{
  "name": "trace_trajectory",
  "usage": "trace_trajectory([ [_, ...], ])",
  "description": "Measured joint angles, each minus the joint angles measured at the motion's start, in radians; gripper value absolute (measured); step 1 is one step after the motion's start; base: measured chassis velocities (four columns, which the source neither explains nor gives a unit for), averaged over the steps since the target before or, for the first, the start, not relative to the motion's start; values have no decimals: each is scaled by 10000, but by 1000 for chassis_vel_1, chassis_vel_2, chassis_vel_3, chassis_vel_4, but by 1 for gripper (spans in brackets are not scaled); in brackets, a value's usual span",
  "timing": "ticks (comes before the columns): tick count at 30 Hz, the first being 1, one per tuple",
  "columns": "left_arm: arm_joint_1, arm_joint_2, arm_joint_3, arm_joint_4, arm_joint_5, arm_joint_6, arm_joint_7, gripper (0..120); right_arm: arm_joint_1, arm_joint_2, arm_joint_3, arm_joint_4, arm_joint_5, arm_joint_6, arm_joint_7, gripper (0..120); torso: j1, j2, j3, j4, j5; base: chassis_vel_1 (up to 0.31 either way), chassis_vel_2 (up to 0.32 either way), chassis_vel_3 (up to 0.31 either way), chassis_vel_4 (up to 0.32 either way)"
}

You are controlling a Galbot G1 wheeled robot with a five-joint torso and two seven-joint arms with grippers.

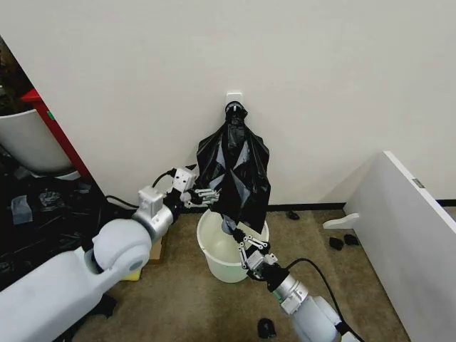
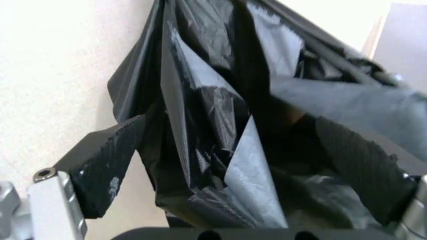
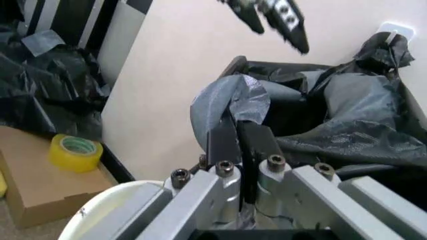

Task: Place the garbage bag over the trash bin.

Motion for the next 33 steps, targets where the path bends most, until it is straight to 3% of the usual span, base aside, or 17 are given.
trace_trajectory([
  [12,-1466,-336,1769,702,217,82,71,100,29,-59,28,143,221,-19,-12,0,0,0,1,-3,-6,0,0,0,0],
  [14,-1952,-394,2312,822,296,230,73,98,-4,-54,53,175,267,-23,-28,0,0,0,0,-3,1,0,0,0,0],
  [18,-2195,-524,2582,1014,496,600,-104,95,-54,-52,98,199,264,-2,-62,0,0,0,-1,-2,0,0,0,0,0],
  [23,-2275,-901,2660,1308,736,980,-677,77,-42,-73,108,203,318,15,-81,0,0,0,0,-4,-1,0,0,0,0],
  [33,-2133,-1029,2496,1454,816,832,-1096,45,-21,-50,117,123,338,23,-81,0,0,0,0,-3,-1,0,0,0,0],
])
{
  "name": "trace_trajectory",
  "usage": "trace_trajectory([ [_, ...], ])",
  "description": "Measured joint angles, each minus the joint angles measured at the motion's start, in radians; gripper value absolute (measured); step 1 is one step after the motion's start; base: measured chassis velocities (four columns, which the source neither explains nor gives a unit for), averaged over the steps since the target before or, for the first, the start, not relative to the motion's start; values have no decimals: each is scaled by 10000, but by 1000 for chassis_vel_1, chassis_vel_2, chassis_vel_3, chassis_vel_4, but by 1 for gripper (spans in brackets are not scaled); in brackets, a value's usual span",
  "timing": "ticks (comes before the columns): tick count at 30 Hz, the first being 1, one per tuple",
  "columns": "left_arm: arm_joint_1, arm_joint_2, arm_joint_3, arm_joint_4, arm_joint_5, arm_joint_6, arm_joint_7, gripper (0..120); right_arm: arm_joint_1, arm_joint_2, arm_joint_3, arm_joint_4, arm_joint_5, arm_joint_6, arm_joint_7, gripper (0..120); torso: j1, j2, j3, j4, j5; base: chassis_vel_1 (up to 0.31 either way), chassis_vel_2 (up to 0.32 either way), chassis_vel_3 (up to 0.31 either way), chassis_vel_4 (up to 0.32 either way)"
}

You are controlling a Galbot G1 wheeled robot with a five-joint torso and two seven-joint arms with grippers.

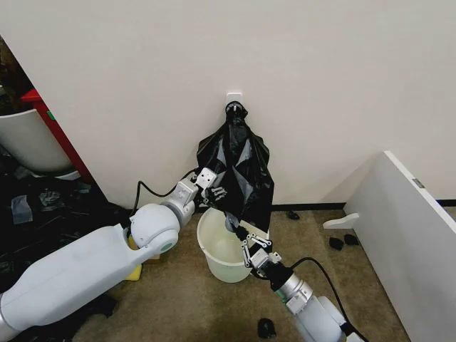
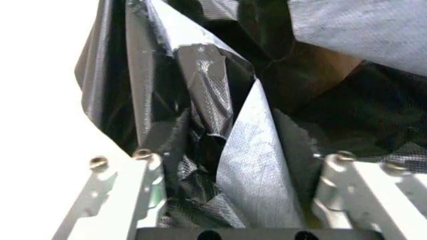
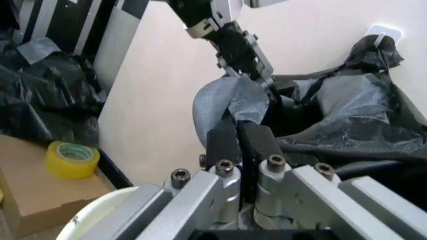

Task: Place the garbage bag over the trash bin.

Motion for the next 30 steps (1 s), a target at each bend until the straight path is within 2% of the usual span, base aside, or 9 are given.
trace_trajectory([
  [6,284,-22,-245,51,71,-153,-86,18,1,6,-50,-60,34,1,25,0,0,0,0,0,0,0,0,0,0],
  [7,284,-22,-245,51,71,-153,-86,18,1,6,-50,-60,34,1,25,0,0,0,0,0,0,0,0,0,0],
  [12,485,-56,-420,91,72,-320,-149,0,-1,-16,-55,-54,153,-23,46,0,0,0,0,0,0,0,0,0,0],
  [15,582,-85,-535,106,67,-521,-176,0,-3,-35,-55,-28,207,-45,66,0,0,0,0,0,0,0,0,0,0],
  [17,831,-167,-841,119,-91,-1109,-186,0,-31,-52,-51,56,354,-106,108,0,0,0,0,0,0,0,0,0,0],
  [20,994,-236,-1087,127,-236,-1469,-186,0,-58,-55,-47,132,517,-203,145,0,0,0,0,-1,0,0,0,0,0],
  [23,1679,-476,-2047,74,-815,-2683,-187,0,-257,-151,6,608,1328,-729,272,0,0,0,0,1,-1,0,0,0,0],
  [24,1679,-476,-2047,74,-815,-2683,-187,0,-257,-151,6,608,1328,-729,272,0,0,0,0,1,-1,0,0,0,0],
  [30,2492,-495,-2805,-98,-834,-3604,153,0,-804,-443,255,1711,2295,-1414,409,18,-1,0,-1,0,0,0,0,0,0],
])
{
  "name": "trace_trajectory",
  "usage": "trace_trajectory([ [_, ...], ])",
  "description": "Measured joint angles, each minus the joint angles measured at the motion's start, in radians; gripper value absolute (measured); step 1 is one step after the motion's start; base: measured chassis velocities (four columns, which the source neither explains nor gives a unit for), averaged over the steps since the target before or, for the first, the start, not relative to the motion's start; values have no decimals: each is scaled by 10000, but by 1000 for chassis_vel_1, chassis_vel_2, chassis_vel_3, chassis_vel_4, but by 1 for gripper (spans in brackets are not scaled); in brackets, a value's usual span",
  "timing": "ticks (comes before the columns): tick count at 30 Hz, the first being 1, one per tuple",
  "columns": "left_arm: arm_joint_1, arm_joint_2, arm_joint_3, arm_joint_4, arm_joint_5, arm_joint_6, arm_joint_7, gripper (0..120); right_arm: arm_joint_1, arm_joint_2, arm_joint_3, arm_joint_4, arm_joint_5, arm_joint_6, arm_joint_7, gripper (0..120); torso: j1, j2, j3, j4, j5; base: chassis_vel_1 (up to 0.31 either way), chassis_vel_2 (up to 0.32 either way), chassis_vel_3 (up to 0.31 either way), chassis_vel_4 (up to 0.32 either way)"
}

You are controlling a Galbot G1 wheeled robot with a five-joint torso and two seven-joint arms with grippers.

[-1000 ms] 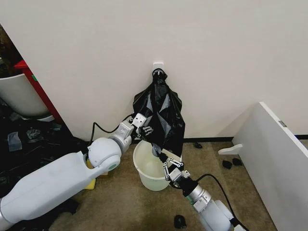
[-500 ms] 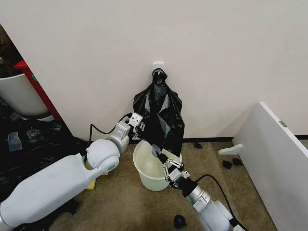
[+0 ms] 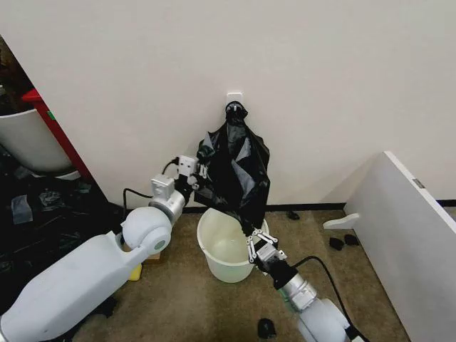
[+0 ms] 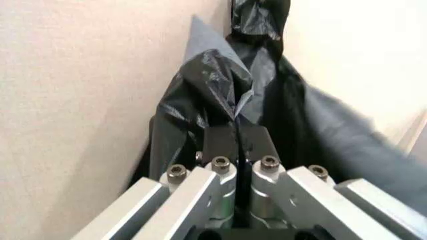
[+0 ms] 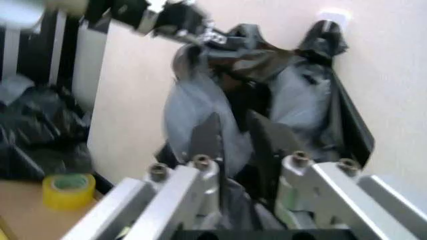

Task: Place the garbage bag over the trash bin.

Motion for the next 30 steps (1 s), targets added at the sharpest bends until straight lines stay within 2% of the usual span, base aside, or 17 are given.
trace_trajectory([
  [3,352,2,-216,-63,65,-238,150,0,-317,-284,230,765,1106,-647,138,33,-1,0,0,-2,0,0,0,0,0],
  [4,352,2,-216,-63,65,-238,150,0,-317,-284,230,765,1106,-647,138,33,-1,0,0,-2,0,0,0,0,0],
  [6,517,-34,-270,-84,142,-297,194,0,-329,-533,338,1355,2193,-1289,340,43,-1,0,0,-2,-3,0,0,0,0],
  [8,542,-39,-275,-91,163,-306,206,0,-272,-601,351,1464,2432,-1460,398,45,-1,0,0,-3,-3,0,0,0,0],
  [9,599,-57,-279,-115,213,-331,242,0,123,-897,389,1629,3252,-2075,566,54,-1,0,0,1,0,0,0,0,0],
  [12,614,-104,-267,-118,248,-345,267,0,1043,-1336,210,1226,4295,-2852,745,66,-1,0,0,-3,-1,0,0,0,0],
  [14,641,-113,-267,-117,271,-345,268,0,1395,-1419,50,991,4467,-2973,786,69,-1,0,1,-4,2,0,0,0,0],
  [17,749,-180,-264,-65,390,-344,273,0,2910,-1469,-830,177,4779,-3276,931,84,0,0,2,3,2,0,0,0,0],
  [18,749,-180,-264,-65,390,-344,273,0,2910,-1469,-830,177,4779,-3276,931,84,0,0,2,3,2,0,0,0,0],
  [20,777,-213,-259,-53,422,-338,278,0,3712,-1350,-1365,-110,4881,-3535,1029,94,1,0,3,1,-2,0,0,0,0],
  [24,778,-211,-260,-59,441,-304,285,0,4415,-1226,-1907,-422,5013,-3781,1207,98,1,0,2,1,-1,0,0,0,0],
  [26,815,-183,-285,-126,435,-247,272,0,4840,-1102,-2382,-697,5172,-3990,1419,90,1,0,2,1,0,0,0,0,0],
  [27,815,-183,-285,-126,435,-247,272,0,4840,-1102,-2382,-697,5172,-3990,1419,90,1,0,2,1,0,0,0,0,0],
  [30,894,-158,-331,-188,410,-218,268,0,5096,-921,-2623,-881,5107,-4019,1535,79,1,0,1,-3,-2,0,0,0,0],
])
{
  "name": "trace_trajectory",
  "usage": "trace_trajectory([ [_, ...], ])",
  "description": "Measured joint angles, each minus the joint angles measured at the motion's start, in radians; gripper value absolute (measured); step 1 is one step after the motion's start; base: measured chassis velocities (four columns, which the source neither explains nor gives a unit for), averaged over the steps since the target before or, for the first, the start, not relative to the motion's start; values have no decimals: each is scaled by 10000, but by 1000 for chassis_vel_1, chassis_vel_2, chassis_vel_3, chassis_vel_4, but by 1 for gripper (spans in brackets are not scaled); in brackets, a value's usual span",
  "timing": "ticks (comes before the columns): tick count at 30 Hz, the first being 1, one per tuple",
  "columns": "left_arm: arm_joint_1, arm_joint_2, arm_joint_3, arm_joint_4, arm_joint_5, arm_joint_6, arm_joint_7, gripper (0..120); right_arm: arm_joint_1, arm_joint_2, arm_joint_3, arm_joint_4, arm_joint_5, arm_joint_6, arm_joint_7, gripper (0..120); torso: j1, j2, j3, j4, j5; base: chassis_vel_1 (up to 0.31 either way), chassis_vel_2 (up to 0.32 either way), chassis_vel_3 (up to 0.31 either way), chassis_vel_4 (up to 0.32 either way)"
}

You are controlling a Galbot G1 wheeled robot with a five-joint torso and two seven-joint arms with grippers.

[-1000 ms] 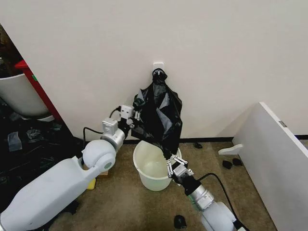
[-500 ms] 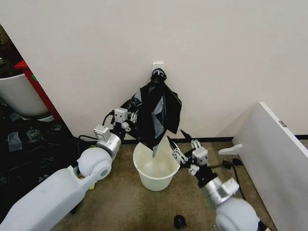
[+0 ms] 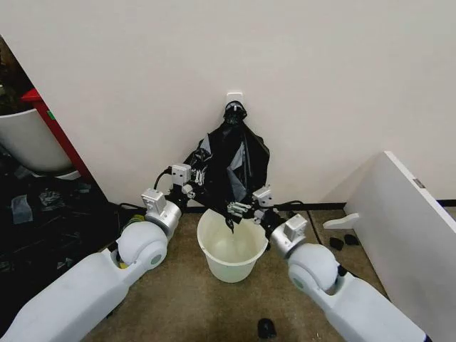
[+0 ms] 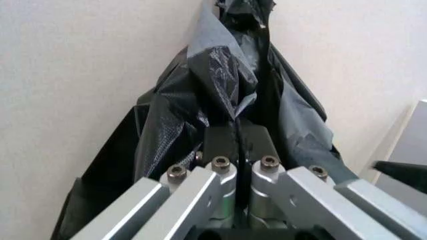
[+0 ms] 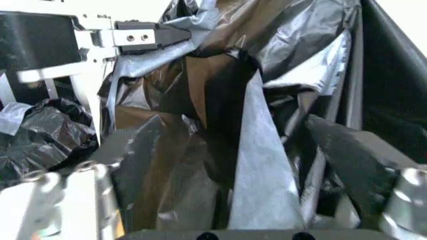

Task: Place the garbage bag over the trash bin.

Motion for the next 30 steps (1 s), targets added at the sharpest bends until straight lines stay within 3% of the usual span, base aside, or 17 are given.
trace_trajectory([
  [2,16,3,-35,-1,-4,5,0,0,182,103,-112,-143,-102,18,90,74,0,0,0,2,1,0,0,0,0],
  [5,-53,-1,-83,8,-57,15,-1,0,546,233,-376,-448,-277,122,357,57,0,0,0,4,1,0,0,0,0],
  [10,-153,-4,-70,10,-109,26,-2,0,617,266,-479,-540,-336,129,481,44,0,0,0,2,1,0,0,0,0],
  [12,-148,-31,-38,10,-112,32,-1,0,621,271,-492,-622,-365,115,519,32,0,0,-1,2,1,0,0,0,0],
  [14,-133,-45,-36,10,-108,33,-2,0,622,270,-492,-646,-376,111,538,30,0,0,0,2,1,0,0,0,0],
  [20,-54,-155,-156,-8,-82,58,-14,0,606,246,-395,-738,-388,53,695,3,0,0,-1,3,2,0,0,0,0],
  [30,339,-107,-392,-238,-105,33,-42,0,-270,128,403,33,164,206,592,0,0,0,-1,3,2,0,0,0,0],
])
